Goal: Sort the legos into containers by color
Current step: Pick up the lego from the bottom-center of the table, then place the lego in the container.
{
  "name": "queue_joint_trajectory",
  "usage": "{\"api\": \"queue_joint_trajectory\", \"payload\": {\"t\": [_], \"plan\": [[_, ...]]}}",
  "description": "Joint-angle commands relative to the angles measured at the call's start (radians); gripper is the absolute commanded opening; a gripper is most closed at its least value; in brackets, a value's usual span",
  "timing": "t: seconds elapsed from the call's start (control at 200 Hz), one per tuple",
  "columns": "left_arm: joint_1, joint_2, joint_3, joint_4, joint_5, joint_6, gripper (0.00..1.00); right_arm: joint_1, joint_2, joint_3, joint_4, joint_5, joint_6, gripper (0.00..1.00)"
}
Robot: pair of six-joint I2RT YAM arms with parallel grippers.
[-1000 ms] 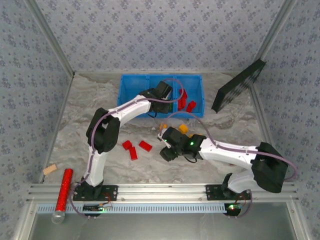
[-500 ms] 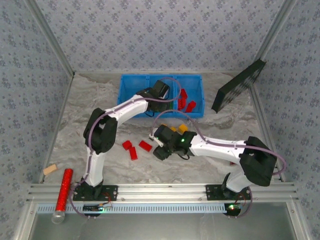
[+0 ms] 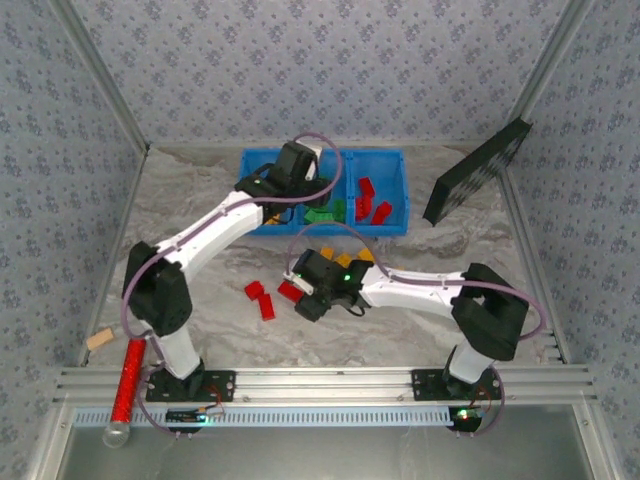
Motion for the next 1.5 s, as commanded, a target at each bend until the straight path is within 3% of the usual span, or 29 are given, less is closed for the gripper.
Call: {"api": "queue_joint_trajectory", "payload": {"t": [0.0, 0.48, 0.9, 1.064, 1.214, 1.494], "plan": [[0.034, -0.120, -0.038, 0.009, -0.025, 0.016, 0.63, 0.008, 0.063, 0.062, 0.024, -0.025, -0.024, 0.70], [0.175, -0.573, -0.328, -0.074, -0.108, -0.044, 0.67, -0.006, 0.290, 0.218, 0.031, -0.070, -0.041, 0.68], [0.221, -0.734, -0.437, -0.217, -0.140, -0.064, 0.68, -0.038, 0.346, 0.217, 0.011, -0.114, -0.023, 0.33], [0.223, -0.753, -0.465, -0.284, -0.146, -0.062, 0.68, -0.077, 0.245, 0.170, -0.038, -0.119, -0.011, 0.28], [0.224, -0.781, -0.492, -0.296, -0.162, -0.055, 0.69, -0.149, 0.058, 0.094, -0.101, -0.148, -0.010, 0.27], [0.223, -0.729, -0.507, -0.298, -0.105, -0.047, 0.70, -0.452, -0.181, 0.073, -0.147, -0.177, -0.030, 0.30]]}}
